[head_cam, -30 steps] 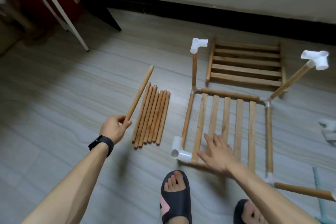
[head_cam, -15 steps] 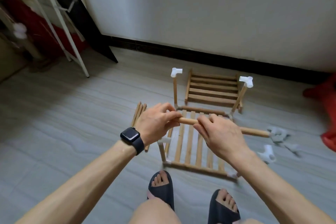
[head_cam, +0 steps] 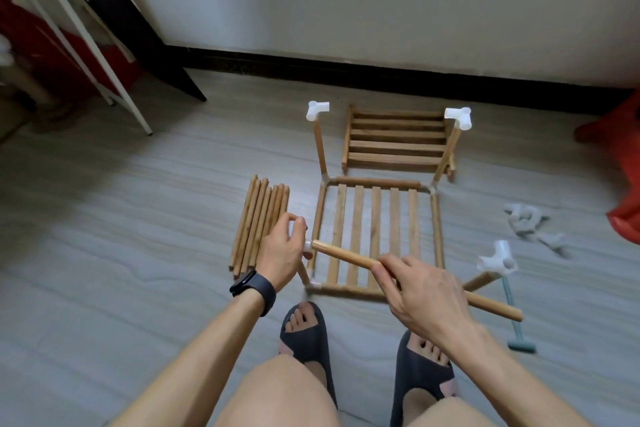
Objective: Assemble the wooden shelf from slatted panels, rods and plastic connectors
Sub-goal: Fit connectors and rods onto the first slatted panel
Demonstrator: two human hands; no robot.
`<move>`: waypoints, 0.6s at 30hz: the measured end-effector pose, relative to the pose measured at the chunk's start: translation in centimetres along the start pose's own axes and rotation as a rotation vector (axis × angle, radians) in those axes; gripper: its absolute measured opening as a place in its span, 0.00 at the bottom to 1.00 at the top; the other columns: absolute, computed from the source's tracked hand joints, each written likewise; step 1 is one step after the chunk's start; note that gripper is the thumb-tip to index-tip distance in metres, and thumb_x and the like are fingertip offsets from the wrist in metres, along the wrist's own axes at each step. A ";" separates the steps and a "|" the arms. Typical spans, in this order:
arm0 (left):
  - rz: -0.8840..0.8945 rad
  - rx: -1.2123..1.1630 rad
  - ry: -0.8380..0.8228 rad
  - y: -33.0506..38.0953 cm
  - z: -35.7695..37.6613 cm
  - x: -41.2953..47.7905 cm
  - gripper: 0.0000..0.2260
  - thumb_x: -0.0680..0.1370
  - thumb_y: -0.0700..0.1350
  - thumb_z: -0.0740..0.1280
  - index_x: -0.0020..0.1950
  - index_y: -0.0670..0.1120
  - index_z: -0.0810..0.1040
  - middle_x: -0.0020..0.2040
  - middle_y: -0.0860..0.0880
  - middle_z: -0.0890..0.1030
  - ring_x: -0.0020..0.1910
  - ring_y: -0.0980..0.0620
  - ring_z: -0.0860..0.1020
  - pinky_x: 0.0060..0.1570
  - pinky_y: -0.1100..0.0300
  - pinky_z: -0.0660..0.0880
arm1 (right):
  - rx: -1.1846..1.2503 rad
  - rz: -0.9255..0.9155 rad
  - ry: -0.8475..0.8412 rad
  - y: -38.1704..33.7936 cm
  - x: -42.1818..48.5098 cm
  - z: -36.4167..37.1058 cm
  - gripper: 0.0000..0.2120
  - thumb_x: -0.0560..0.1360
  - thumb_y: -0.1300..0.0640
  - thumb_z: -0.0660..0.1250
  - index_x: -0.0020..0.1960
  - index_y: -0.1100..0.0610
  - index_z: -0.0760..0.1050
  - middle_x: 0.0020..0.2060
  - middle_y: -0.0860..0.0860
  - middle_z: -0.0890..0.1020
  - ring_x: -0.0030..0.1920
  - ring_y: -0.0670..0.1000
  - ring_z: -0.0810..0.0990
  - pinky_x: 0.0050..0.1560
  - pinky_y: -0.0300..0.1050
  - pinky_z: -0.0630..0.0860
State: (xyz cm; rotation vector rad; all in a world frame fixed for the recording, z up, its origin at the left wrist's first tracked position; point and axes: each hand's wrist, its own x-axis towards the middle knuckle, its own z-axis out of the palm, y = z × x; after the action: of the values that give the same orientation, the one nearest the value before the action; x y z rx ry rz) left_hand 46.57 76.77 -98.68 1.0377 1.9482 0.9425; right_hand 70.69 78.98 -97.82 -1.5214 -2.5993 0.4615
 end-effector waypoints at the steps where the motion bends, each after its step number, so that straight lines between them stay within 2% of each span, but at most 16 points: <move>1: 0.004 -0.026 0.014 0.0 0.1 0.0 0.11 0.85 0.53 0.56 0.52 0.48 0.73 0.44 0.47 0.79 0.40 0.50 0.83 0.37 0.62 0.77 | 0.011 -0.008 0.019 0.0 0.0 0.3 0.20 0.81 0.34 0.44 0.55 0.41 0.71 0.34 0.44 0.73 0.33 0.44 0.74 0.35 0.46 0.78; 5: 0.022 -0.052 0.032 -0.2 0.0 0.0 0.11 0.85 0.52 0.56 0.49 0.48 0.72 0.43 0.47 0.76 0.41 0.46 0.81 0.36 0.63 0.79 | 0.039 -0.045 0.092 -0.1 -0.1 0.9 0.20 0.81 0.35 0.45 0.54 0.41 0.72 0.31 0.43 0.72 0.29 0.42 0.72 0.29 0.39 0.71; 9: 0.037 -0.074 0.057 -0.4 0.1 0.0 0.11 0.85 0.51 0.56 0.48 0.48 0.72 0.43 0.47 0.74 0.42 0.43 0.80 0.33 0.68 0.76 | 0.021 -0.077 0.132 -0.2 0.1 0.9 0.18 0.82 0.37 0.48 0.53 0.42 0.74 0.30 0.43 0.70 0.27 0.42 0.69 0.26 0.36 0.64; 13: 0.058 -0.074 0.065 -0.7 0.1 0.0 0.11 0.85 0.51 0.55 0.47 0.49 0.71 0.41 0.47 0.74 0.39 0.46 0.78 0.32 0.68 0.77 | 0.039 -0.109 0.117 -0.2 0.7 1.0 0.20 0.81 0.36 0.47 0.53 0.42 0.74 0.31 0.44 0.71 0.29 0.43 0.71 0.27 0.41 0.72; 18: 0.066 -0.083 0.084 -1.1 0.1 0.1 0.12 0.85 0.50 0.55 0.47 0.46 0.71 0.38 0.47 0.73 0.36 0.49 0.76 0.30 0.70 0.75 | 0.010 -0.141 0.137 -0.6 1.6 1.0 0.19 0.81 0.37 0.49 0.54 0.43 0.76 0.31 0.44 0.70 0.28 0.44 0.70 0.25 0.39 0.68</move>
State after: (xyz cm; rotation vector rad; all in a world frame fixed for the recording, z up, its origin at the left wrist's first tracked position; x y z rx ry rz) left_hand 46.22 76.40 -99.72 1.0350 1.9356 1.1103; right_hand 69.15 79.85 -98.66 -1.3061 -2.5708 0.3437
